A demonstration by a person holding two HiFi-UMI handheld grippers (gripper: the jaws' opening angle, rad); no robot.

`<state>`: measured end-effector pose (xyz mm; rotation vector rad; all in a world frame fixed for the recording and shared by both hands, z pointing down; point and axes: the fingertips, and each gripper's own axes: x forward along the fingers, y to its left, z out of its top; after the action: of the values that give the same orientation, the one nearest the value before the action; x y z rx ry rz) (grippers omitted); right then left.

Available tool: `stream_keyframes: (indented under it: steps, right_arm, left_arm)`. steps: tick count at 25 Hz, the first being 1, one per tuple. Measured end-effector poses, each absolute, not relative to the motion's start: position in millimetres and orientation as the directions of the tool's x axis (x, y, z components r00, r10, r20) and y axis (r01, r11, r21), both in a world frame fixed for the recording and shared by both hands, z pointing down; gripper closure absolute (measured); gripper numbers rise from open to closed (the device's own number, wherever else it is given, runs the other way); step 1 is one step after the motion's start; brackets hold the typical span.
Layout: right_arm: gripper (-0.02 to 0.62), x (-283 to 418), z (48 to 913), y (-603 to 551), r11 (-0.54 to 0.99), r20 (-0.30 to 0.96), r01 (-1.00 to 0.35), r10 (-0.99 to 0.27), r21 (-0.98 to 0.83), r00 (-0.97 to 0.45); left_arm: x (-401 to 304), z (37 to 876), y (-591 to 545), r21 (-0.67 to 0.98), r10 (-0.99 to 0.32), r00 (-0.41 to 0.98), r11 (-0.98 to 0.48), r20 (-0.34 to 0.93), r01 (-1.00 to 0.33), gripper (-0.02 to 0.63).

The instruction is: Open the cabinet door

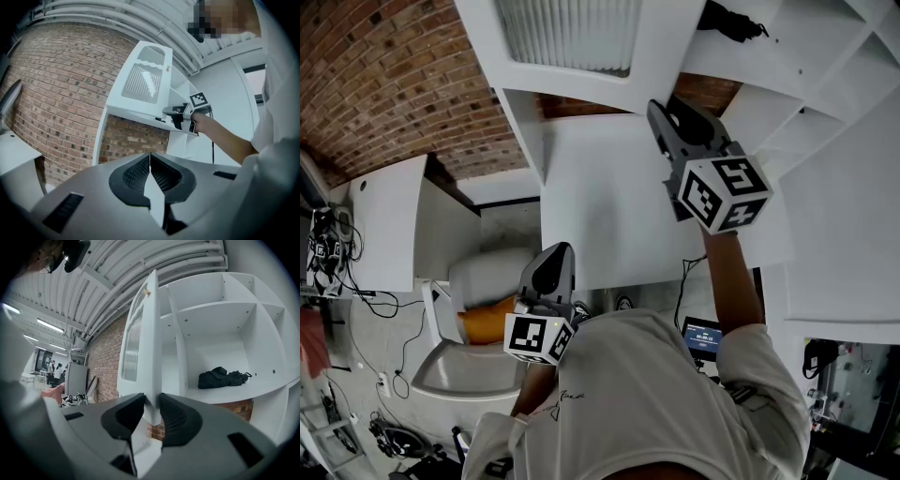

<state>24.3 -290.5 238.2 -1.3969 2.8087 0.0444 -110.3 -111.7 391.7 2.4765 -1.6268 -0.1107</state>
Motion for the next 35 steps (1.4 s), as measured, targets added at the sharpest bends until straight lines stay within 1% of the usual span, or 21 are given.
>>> stream_keyframes:
  steps: [24,35]
  right_arm:
    - [0.509,16.9,238.1,-257.2,0.680,-0.026,-0.732,-0.732,0.026,-0.681]
    - [0.520,5.2,238.6,-229.6,0.740,-0.030,-0.671,-0.671,0.044,-0.741]
  left_arm:
    - [-104.1,395.1,-111.7,0.178,-0.910,0.410,-0.395,0.056,-0.901,0.586]
    - [-95.5,393.9,-113.1,0.181,-0.904,0.425,-0.410,0.050,-0.894,0.586]
